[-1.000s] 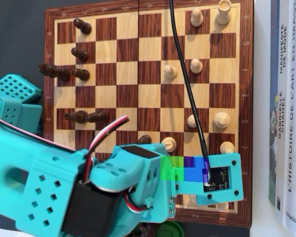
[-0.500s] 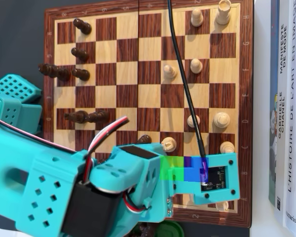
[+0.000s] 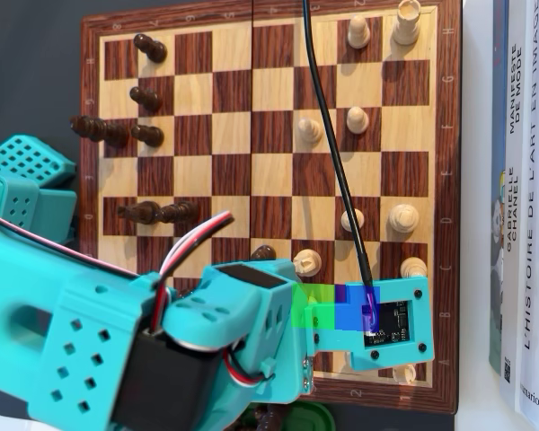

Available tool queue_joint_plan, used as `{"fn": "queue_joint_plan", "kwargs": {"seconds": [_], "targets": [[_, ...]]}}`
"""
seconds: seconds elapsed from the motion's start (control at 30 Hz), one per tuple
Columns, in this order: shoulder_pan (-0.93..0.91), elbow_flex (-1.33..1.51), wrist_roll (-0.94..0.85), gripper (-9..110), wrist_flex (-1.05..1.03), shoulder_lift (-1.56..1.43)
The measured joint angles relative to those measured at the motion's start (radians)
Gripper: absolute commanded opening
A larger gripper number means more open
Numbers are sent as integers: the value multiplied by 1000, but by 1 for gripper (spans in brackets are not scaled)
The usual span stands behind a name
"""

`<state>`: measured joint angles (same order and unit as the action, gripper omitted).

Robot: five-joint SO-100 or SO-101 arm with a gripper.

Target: Play chess

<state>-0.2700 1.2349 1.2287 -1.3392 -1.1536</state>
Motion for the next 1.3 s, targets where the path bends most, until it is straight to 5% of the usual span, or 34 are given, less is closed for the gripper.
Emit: {"fn": "queue_joint_plan", "kwargs": {"seconds": [0.5, 1.3], "targets": [[5, 46, 0, 17, 0, -213], [117, 799, 219, 17, 64, -1203]]}}
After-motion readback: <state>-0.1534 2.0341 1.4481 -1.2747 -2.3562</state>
